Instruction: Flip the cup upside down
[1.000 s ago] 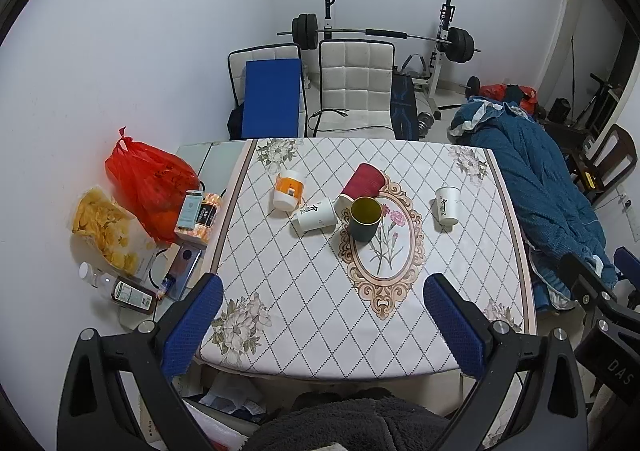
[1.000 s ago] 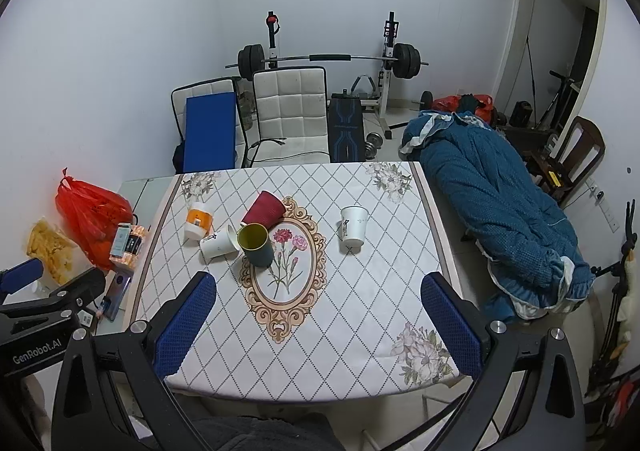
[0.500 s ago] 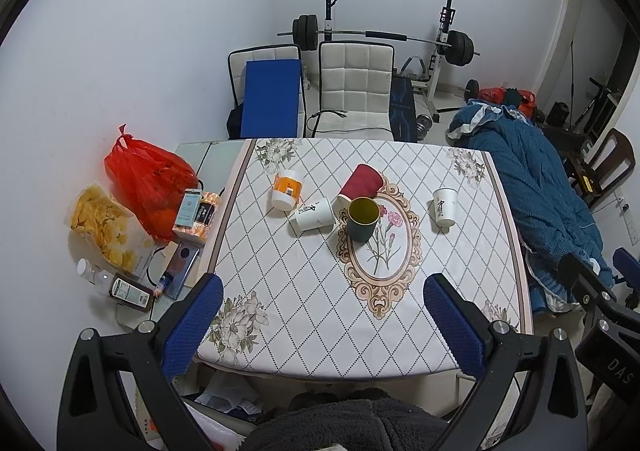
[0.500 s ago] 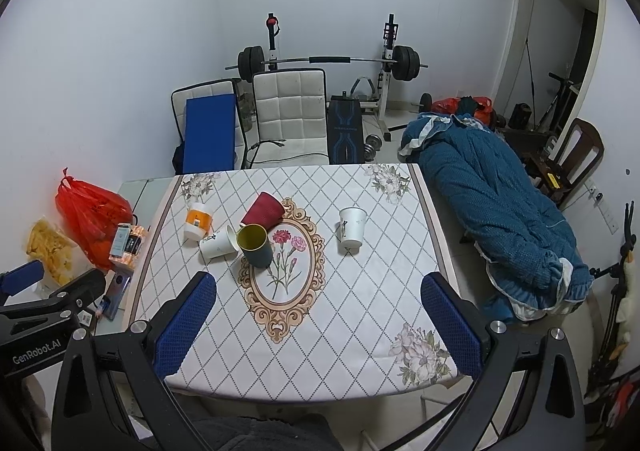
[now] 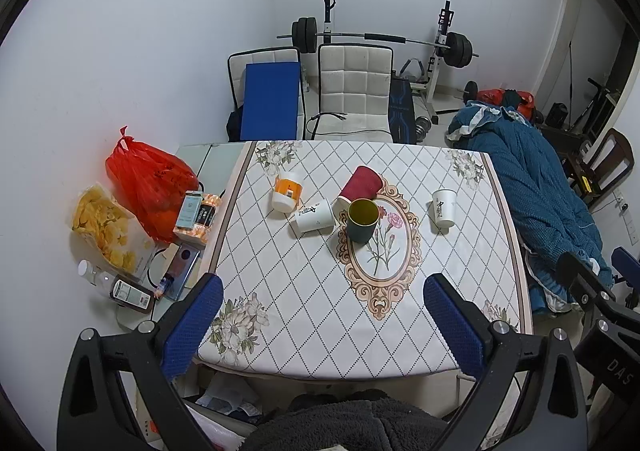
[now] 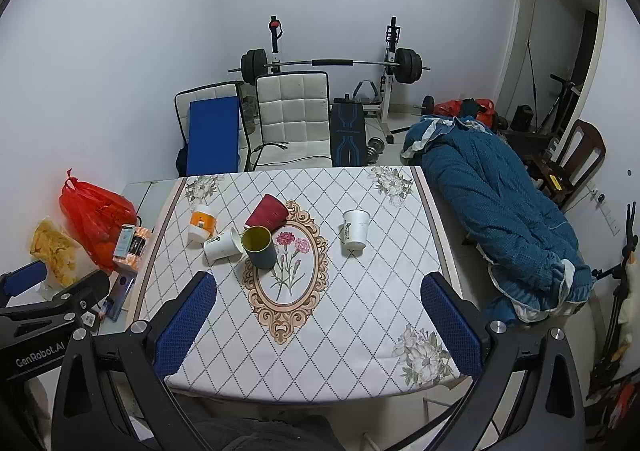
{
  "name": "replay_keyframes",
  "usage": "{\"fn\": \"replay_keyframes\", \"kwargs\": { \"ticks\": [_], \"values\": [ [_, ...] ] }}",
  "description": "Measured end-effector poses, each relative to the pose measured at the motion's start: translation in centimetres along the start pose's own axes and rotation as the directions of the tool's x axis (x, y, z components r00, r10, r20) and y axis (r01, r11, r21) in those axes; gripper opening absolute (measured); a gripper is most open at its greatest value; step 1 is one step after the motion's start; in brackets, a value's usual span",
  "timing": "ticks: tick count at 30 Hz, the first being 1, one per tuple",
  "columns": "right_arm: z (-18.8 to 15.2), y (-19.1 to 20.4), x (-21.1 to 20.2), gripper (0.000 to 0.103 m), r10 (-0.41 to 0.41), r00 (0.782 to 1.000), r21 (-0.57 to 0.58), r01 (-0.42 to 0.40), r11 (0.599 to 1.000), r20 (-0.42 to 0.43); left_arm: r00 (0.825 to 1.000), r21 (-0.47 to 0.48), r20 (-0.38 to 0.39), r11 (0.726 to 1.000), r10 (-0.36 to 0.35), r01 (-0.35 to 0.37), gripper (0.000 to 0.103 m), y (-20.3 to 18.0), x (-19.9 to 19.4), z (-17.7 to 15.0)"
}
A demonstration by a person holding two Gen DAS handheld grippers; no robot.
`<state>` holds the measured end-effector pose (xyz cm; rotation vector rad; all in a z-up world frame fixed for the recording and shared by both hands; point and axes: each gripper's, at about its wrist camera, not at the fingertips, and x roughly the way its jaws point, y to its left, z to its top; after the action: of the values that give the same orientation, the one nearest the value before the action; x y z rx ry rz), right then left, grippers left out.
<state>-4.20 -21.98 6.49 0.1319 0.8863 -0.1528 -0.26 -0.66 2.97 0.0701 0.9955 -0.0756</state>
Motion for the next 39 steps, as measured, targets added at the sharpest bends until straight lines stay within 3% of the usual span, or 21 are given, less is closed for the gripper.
{"fn": "replay_keyframes", "kwargs": {
  "ticks": [10,20,29,39],
  "values": [
    [-0.7,0.3,1.3,0.103,-0.009,1.000,0.047,0.010,0.999,-0.025,1.000,0.024,-0.019,1.000,0.002,-0.002,0.103,0.2,2.1,0.1],
    [-3.7,-0.3,9.1,0.103,-0.089,0.979,0.082,0.105,0.991,-0.184,0.993,0.089,-0.118,0.996,-0.008,0.018,0.103,0.3,9.4,-1.2],
    [-7.9,-4.0,19.0,0.103,-0.114,0.923,0.095,0.159,0.983,-0.368,0.973,0.133,-0.229,0.991,0.038,-0.007,0.103,-2.6,16.7,-1.5],
    [-10.2,-10.1,30.4,0.103,-0.080,0.852,0.082,0.142,0.986,-0.518,0.923,0.140,-0.376,0.990,0.081,-0.030,0.103,-8.9,25.7,-0.2]
  ]
}}
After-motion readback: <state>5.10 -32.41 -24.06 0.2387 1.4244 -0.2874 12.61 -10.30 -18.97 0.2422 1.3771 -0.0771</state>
